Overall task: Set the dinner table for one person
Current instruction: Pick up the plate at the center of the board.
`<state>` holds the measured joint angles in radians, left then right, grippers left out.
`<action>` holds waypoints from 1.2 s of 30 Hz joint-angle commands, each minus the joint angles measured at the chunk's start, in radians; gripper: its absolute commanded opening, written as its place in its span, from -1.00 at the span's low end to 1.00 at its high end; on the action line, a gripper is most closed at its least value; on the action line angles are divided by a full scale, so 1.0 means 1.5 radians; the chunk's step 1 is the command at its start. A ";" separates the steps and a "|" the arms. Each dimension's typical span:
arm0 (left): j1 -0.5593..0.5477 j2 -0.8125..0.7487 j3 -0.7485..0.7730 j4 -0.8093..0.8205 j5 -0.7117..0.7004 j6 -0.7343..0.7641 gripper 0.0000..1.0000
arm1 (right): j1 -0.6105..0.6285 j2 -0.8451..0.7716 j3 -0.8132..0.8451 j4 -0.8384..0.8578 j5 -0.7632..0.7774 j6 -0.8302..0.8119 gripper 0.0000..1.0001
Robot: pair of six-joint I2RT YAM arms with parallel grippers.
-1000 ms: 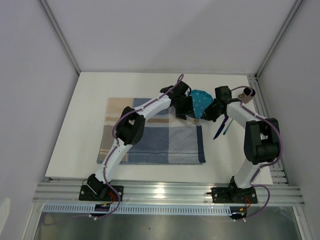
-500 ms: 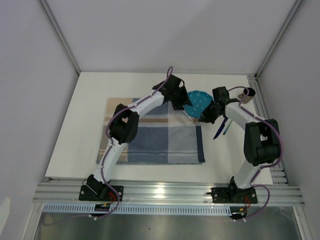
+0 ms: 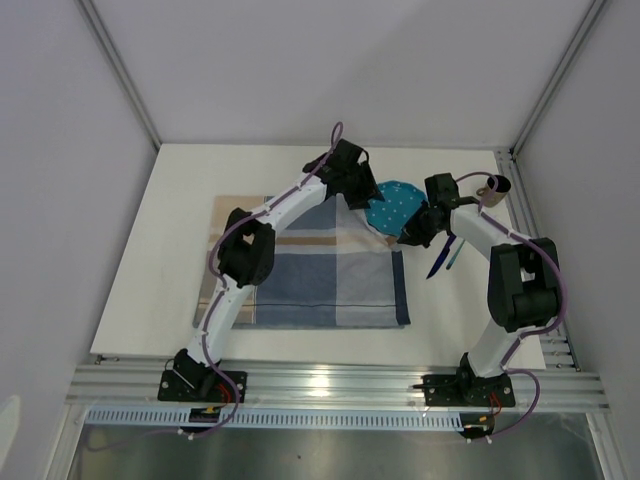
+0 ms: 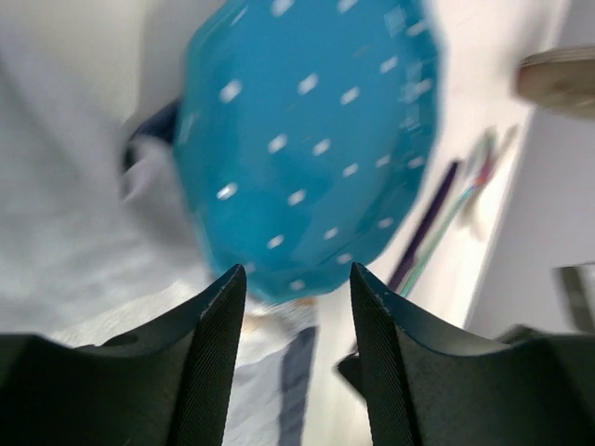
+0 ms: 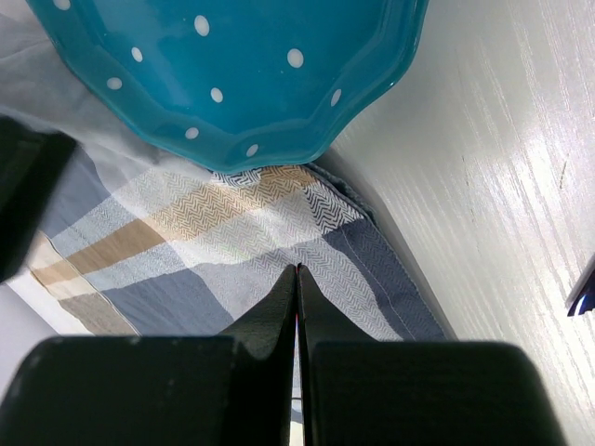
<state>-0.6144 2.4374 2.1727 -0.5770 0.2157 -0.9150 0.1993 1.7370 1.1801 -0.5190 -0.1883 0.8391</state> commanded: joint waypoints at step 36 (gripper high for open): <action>0.019 0.036 0.070 -0.138 -0.075 0.045 -0.01 | -0.009 0.040 0.076 -0.022 0.045 -0.010 -1.00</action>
<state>-0.6075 2.5507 2.3100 -0.6991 0.1589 -0.8886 0.1974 1.7763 1.2545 -0.5369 -0.1467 0.8364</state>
